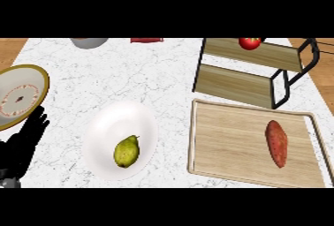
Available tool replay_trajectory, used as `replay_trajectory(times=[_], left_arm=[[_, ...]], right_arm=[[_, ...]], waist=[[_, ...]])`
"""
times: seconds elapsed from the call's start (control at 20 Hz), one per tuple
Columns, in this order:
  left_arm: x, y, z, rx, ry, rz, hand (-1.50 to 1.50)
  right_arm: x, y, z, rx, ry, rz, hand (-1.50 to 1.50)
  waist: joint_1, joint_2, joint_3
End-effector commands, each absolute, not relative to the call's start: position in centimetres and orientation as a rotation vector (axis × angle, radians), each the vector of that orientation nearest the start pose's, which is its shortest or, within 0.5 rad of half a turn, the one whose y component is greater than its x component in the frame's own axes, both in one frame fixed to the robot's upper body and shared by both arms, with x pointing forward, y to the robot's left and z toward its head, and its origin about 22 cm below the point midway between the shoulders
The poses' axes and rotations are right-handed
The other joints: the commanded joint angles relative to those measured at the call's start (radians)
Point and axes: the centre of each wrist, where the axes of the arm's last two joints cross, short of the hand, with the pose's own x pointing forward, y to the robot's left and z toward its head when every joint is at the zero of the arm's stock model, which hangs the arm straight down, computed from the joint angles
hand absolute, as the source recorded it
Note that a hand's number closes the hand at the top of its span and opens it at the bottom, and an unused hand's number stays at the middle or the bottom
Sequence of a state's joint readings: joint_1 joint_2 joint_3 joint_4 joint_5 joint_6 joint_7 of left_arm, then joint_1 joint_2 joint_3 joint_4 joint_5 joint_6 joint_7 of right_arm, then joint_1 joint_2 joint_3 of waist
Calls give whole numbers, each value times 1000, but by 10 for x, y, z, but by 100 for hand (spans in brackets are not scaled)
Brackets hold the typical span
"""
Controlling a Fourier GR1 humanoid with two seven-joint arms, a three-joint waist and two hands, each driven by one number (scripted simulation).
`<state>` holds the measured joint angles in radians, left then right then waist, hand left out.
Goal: Pick the tomato from the tray and place it in the tiered shelf
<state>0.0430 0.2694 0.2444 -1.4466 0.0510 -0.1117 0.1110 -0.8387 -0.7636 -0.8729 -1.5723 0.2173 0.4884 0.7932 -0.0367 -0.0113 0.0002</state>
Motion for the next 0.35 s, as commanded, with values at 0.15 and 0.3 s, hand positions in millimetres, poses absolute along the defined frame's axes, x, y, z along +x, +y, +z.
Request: replay_trajectory(times=[0.15, 0.3], left_arm=[[208, 370, -9, 291, -1302, 3, 0], [225, 343, -4, 287, -1333, -2, 0]], right_arm=[[116, -522, 399, -890, -1581, -106, -150], [82, -548, 410, -896, -1567, -112, -150]], waist=[[-12, -2, 1], [-9, 2, 1]])
